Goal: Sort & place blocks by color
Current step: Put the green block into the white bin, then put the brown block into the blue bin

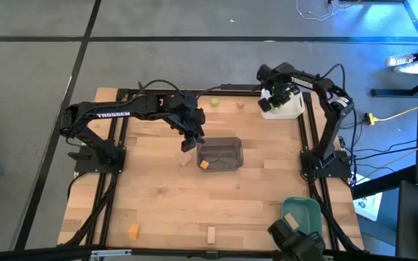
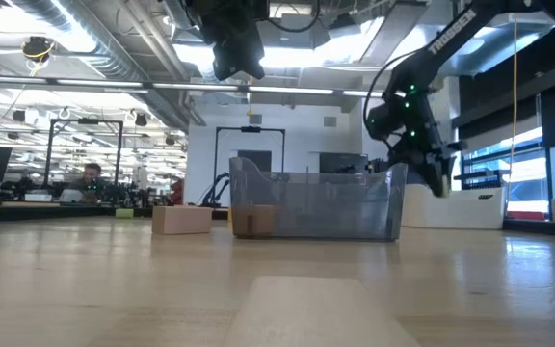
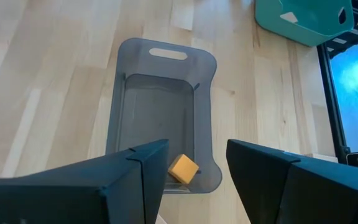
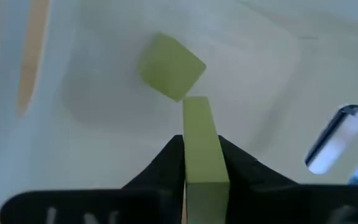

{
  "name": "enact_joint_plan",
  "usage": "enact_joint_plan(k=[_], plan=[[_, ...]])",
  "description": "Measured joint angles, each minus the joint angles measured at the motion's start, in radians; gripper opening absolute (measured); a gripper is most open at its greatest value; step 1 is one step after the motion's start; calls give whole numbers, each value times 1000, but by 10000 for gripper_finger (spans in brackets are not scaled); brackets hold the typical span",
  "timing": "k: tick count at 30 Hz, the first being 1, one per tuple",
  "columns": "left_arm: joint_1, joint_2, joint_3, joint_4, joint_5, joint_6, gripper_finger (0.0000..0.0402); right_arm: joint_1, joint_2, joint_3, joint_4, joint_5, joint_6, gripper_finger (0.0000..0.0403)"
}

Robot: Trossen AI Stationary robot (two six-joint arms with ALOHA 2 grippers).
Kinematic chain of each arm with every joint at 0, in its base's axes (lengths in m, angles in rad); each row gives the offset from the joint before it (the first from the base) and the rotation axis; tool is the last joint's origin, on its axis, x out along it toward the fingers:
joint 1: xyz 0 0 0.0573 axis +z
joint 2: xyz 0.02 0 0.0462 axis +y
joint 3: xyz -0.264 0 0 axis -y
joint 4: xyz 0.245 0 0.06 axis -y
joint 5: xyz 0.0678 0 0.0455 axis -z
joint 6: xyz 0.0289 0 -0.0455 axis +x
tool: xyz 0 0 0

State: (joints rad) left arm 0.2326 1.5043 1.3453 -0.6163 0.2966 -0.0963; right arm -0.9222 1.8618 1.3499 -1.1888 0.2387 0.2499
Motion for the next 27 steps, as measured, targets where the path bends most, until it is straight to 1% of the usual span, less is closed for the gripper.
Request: enact_joint_plan(k=[3, 5, 11, 14, 17, 21, 24, 27], plan=[[0, 0, 0, -2, 0, -1, 154, 0, 12, 0, 2, -5, 4, 98], [0, 0, 0, -4, 0, -2, 154, 0, 13, 0, 6, -5, 3, 109], [0, 0, 0, -5, -3, -5, 154, 0, -10, 0, 3, -5, -1, 116], [0, 0, 0, -38, -45, -14, 154, 2, -56, 0, 2, -5, 1, 117], [0, 1, 0, -131, -121, -74, 154, 18, -134, 14, -3, -5, 2, 118], [-1, 1, -1, -285, -195, -182, 154, 74, -284, 35, 0, -6, 0, 119], [-19, 1, -29, -320, -212, -304, 154, 138, -409, 40, 13, -15, -13, 119], [-47, 1, -81, -317, -208, -429, 154, 212, -525, 41, 39, -69, -21, 119]])
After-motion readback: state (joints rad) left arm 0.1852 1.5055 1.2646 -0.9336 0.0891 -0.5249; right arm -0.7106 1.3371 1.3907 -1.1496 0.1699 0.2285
